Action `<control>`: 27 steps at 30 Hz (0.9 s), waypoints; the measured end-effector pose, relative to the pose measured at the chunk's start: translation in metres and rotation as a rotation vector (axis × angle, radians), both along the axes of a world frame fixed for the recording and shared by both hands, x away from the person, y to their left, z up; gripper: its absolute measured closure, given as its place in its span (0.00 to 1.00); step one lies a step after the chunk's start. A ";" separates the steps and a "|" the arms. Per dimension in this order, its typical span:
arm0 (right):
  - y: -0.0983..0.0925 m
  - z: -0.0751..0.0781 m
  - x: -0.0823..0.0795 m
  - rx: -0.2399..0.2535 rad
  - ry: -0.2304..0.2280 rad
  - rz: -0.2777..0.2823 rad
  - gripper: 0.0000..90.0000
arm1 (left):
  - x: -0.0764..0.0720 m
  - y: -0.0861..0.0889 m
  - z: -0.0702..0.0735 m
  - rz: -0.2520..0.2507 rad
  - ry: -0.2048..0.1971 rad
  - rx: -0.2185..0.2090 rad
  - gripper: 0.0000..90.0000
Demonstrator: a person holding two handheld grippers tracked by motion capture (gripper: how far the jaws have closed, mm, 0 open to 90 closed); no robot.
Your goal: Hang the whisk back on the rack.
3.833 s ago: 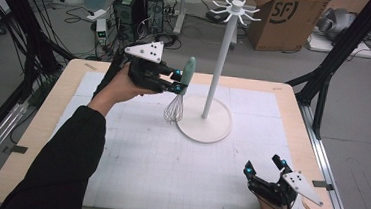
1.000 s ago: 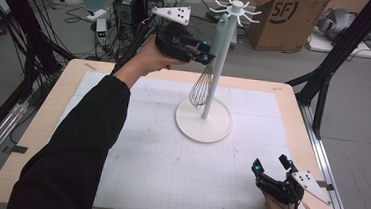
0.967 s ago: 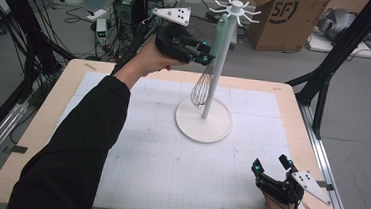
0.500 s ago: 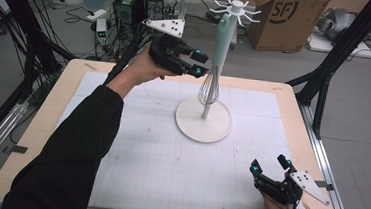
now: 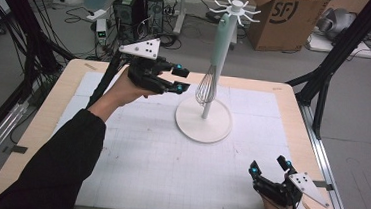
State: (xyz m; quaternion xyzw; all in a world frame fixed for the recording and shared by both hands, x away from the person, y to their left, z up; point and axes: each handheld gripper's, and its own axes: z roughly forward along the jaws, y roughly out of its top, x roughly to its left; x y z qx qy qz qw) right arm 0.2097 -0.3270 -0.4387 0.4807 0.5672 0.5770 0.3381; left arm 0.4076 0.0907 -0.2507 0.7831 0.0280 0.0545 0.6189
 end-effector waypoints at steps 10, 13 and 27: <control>0.005 0.000 -0.001 -0.022 -0.003 0.014 0.00 | -0.021 0.021 -0.026 0.047 0.030 -0.047 0.58; 0.006 0.001 -0.001 -0.026 -0.003 0.018 0.00 | -0.028 0.025 -0.036 0.059 0.034 -0.038 0.58; 0.012 0.001 -0.002 -0.040 -0.006 0.026 0.00 | -0.056 0.036 -0.070 0.090 0.024 -0.058 0.58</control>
